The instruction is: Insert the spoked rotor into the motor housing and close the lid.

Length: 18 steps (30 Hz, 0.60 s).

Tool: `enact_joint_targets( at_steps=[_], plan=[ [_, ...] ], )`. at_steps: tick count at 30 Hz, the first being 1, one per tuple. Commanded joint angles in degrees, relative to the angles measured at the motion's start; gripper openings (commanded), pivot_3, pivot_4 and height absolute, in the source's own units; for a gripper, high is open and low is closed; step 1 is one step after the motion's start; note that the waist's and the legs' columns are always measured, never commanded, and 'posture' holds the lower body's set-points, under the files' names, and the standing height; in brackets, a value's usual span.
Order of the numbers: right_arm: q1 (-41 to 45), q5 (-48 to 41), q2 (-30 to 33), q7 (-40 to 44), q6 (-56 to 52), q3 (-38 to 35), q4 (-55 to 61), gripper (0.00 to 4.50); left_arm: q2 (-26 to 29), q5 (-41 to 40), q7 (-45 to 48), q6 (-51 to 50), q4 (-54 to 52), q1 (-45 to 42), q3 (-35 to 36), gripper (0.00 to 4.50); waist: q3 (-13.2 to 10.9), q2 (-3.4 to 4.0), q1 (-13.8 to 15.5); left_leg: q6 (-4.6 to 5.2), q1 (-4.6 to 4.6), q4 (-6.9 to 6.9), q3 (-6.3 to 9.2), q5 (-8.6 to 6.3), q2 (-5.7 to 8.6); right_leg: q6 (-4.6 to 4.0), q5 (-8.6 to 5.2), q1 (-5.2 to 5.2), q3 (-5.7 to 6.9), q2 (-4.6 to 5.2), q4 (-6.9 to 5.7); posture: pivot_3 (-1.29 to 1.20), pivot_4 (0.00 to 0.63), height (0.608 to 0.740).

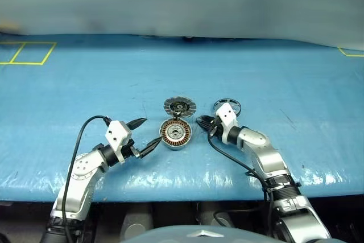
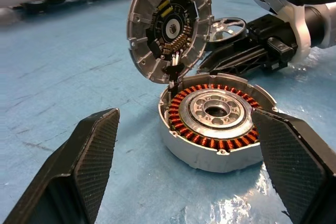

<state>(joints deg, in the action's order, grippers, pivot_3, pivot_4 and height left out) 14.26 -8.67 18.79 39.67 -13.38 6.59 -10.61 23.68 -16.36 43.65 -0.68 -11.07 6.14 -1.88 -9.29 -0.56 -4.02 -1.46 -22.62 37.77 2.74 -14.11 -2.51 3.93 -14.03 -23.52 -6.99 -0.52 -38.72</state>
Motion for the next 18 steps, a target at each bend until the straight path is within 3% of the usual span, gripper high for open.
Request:
enact_joint_targets(
  at_steps=[1,11,18],
  plan=[
    [-1.47,-3.15,1.31,1.58,-1.43,-2.00,6.50,0.69,-0.87,-0.37,0.06,3.01,0.38,-0.28,0.26,4.26,0.00,0.00,0.04,0.00,-0.01,-0.01,-0.01,0.00,0.00,0.00,0.00,-0.01,-0.01,0.00,0.01,0.00,0.150,0.740],
    [-4.30,-8.29,5.10,7.24,-7.34,0.92,21.15,0.69,-0.68,-5.26,5.80,2.06,2.56,0.21,0.29,4.26,-0.01,0.00,-0.20,0.00,0.00,-0.06,-0.01,0.00,-0.01,-0.08,-0.05,-0.03,-0.01,-0.01,0.04,0.00,0.150,0.740],
    [-2.13,-6.11,1.96,6.72,-7.19,6.63,19.50,0.69,0.27,-4.31,7.16,3.82,3.53,1.79,1.04,4.26,-0.03,-0.02,-0.43,0.00,0.00,-0.14,-0.01,0.00,-0.02,-0.15,-0.09,-0.08,0.00,-0.01,0.06,0.00,0.150,0.740]
  ],
)
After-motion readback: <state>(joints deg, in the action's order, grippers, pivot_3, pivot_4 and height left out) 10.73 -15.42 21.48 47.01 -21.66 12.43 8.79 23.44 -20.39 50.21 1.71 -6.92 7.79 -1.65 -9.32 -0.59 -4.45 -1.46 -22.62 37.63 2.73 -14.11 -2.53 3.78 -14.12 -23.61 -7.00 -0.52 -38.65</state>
